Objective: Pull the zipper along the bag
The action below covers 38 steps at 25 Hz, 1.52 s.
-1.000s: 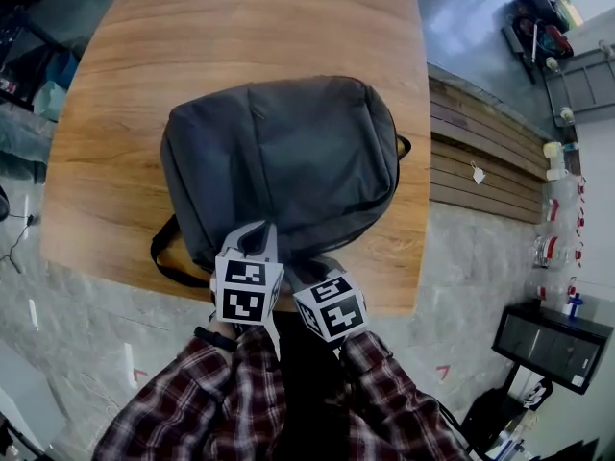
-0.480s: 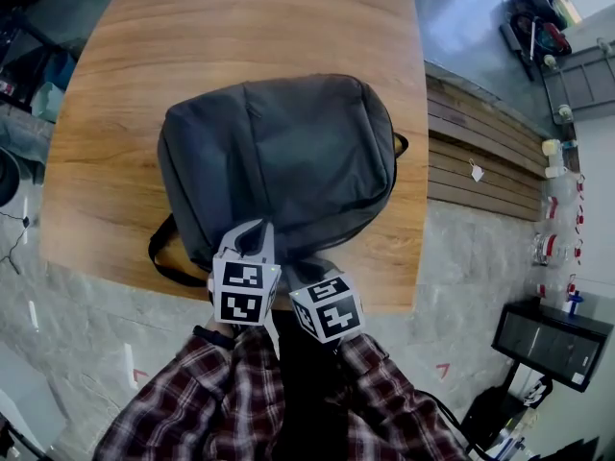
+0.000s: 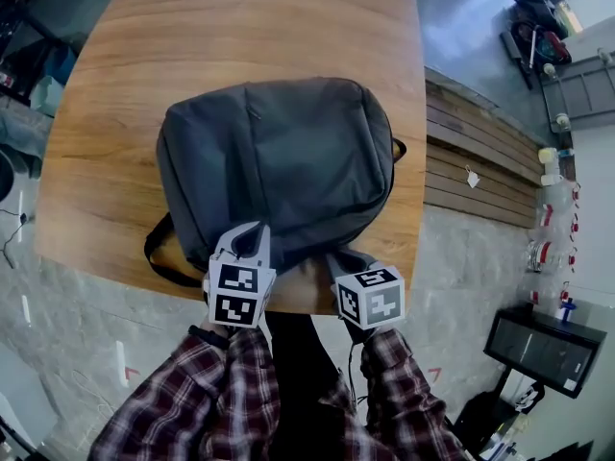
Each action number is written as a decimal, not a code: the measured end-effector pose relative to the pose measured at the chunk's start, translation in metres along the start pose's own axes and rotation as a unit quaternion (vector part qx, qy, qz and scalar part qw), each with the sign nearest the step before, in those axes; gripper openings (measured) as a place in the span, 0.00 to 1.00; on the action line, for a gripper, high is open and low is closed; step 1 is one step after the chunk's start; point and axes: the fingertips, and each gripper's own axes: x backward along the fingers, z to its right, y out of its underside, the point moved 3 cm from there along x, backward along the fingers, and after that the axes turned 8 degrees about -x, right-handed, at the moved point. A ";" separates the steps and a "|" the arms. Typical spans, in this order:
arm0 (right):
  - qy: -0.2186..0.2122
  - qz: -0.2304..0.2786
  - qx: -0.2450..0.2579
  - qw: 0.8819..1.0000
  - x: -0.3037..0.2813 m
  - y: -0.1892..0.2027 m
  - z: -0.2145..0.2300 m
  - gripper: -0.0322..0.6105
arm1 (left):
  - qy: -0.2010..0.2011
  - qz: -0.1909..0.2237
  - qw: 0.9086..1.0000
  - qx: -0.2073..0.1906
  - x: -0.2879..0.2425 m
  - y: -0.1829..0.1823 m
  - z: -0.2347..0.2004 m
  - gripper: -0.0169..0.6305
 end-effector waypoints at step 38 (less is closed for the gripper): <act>-0.085 -0.012 0.088 0.992 -0.050 0.010 -0.120 0.07 | -0.014 -0.065 0.995 0.080 0.001 0.007 -0.045 0.04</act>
